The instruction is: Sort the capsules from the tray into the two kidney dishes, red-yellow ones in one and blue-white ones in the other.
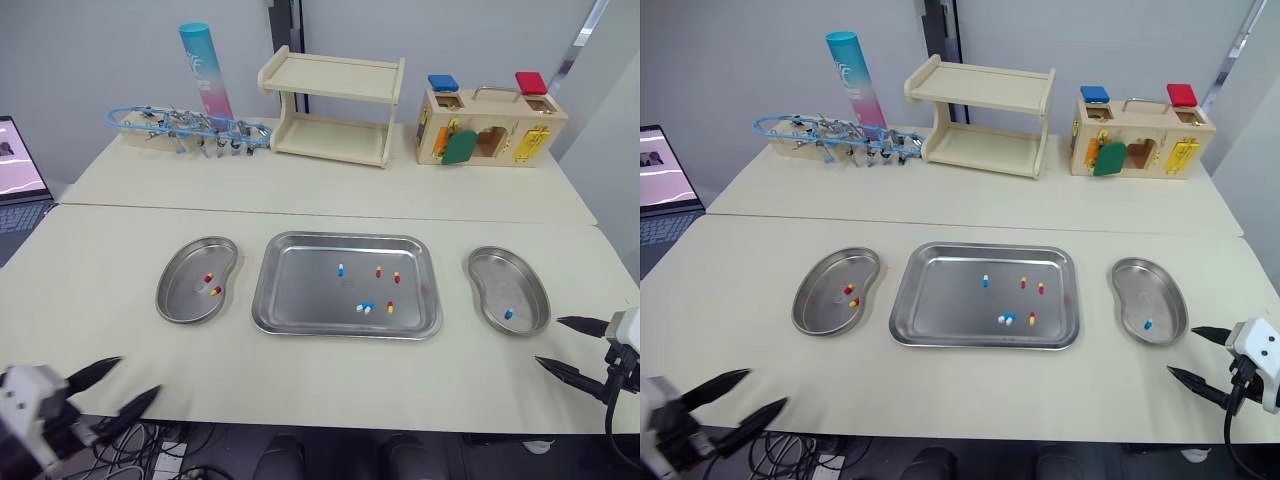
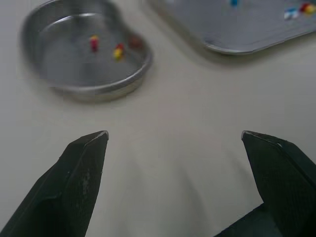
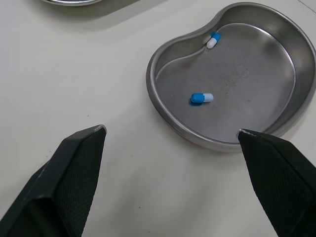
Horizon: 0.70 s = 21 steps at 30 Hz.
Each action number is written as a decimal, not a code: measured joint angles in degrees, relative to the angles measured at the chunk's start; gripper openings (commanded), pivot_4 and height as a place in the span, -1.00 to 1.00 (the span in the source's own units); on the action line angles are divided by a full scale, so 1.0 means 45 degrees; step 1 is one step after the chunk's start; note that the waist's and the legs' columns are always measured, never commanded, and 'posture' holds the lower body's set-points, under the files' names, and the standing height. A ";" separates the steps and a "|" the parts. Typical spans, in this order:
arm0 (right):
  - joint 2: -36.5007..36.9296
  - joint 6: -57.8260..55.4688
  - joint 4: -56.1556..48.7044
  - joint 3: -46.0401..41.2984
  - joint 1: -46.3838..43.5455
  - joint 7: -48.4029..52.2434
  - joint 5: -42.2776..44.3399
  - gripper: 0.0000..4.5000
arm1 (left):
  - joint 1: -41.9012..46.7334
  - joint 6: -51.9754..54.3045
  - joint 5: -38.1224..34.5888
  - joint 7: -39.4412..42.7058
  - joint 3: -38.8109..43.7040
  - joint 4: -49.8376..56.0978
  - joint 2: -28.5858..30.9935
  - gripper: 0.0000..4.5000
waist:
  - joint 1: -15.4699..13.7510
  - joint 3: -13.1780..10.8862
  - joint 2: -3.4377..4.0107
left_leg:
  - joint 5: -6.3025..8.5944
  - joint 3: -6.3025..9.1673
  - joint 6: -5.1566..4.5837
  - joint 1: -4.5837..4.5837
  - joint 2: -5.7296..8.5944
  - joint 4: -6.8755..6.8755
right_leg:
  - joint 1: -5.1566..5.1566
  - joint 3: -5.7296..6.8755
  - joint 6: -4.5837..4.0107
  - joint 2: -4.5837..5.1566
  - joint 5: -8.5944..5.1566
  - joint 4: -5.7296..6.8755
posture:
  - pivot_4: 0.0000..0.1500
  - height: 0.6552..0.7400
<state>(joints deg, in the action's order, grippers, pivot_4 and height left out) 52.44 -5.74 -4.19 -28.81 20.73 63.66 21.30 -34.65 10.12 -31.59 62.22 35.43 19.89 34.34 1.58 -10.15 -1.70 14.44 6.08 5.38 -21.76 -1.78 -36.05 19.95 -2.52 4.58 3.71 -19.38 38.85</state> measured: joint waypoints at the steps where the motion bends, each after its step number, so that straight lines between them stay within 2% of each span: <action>1: 0.0000 -0.0015 0.0020 -0.0117 0.0123 0.0009 0.0011 1.00 | 0.0001 -0.0046 -0.0018 0.0128 -0.0340 0.0300 -0.0037 0.99 | 0.0007 0.0001 0.0004 | 0.0000 -0.0001 0.0000 0.0001 0.0000 0.0001 | 0.0000 -0.0002 0.0000 0.0000 0.0000 -0.0001 | 1.00 1.00; 5: 0.0004 0.0081 0.0443 -0.0591 0.0458 0.0140 -0.0024 1.00 | 0.0536 -0.0619 -0.0064 0.0813 -0.1789 0.0889 -0.0180 0.99 | 0.0026 0.0003 0.0021 | 0.0000 -0.0003 -0.0001 0.0006 -0.0001 0.0001 | 0.0000 -0.0003 -0.0002 -0.0005 -0.0001 0.0002 | 1.00 1.00; 10: 0.0002 0.0379 0.0624 -0.0941 0.0814 0.0283 -0.0130 1.00 | 0.1687 -0.1190 -0.0083 0.0773 -0.2493 0.0845 -0.0478 0.99 | 0.0052 0.0015 0.0051 | 0.0000 -0.0012 -0.0001 0.0006 0.0000 -0.0001 | -0.0003 -0.0012 0.0000 -0.0004 -0.0001 -0.0001 | 1.00 1.00; 15: 0.0004 0.0725 0.1111 -0.1192 0.0898 0.0248 -0.0493 1.00 | 0.2001 -0.1585 0.0011 0.0789 -0.3113 0.0370 -0.0684 0.99 | 0.0060 0.0016 0.0054 | 0.0000 -0.0010 -0.0001 0.0008 0.0000 -0.0001 | -0.0003 -0.0012 0.0000 -0.0005 -0.0001 -0.0001 | 1.00 1.00; 18: 0.0070 0.0526 0.0773 -0.1165 0.0268 0.0187 -0.0457 1.00 | 0.2272 -0.1942 0.0053 0.0677 -0.3302 -0.0006 -0.0802 0.99 | 0.0082 0.0020 0.0085 | -0.0001 -0.0014 -0.0001 0.0012 0.0000 -0.0003 | -0.0006 -0.0016 0.0002 -0.0005 0.0001 0.0002 | 1.00 1.00; 21: 0.0167 -0.0390 -0.1022 -0.0411 -0.1243 -0.0358 -0.0051 1.00 | 0.2405 -0.2346 0.0084 0.0504 -0.3353 -0.0249 -0.0972 0.99 | 0.0186 0.0025 0.0108 | -0.0001 0.0001 -0.0002 0.0021 -0.0006 -0.0001 | -0.0008 -0.0020 0.0001 -0.0022 0.0000 0.0009 | 1.00 1.00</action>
<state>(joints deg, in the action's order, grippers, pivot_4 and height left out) 53.19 -7.50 -8.79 -30.66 15.14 62.05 21.07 -23.83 -0.44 -31.21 64.49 20.34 18.77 29.97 2.42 -10.03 -1.21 14.44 6.09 5.37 -21.67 -1.81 -36.05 19.92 -2.61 4.58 3.61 -19.38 38.89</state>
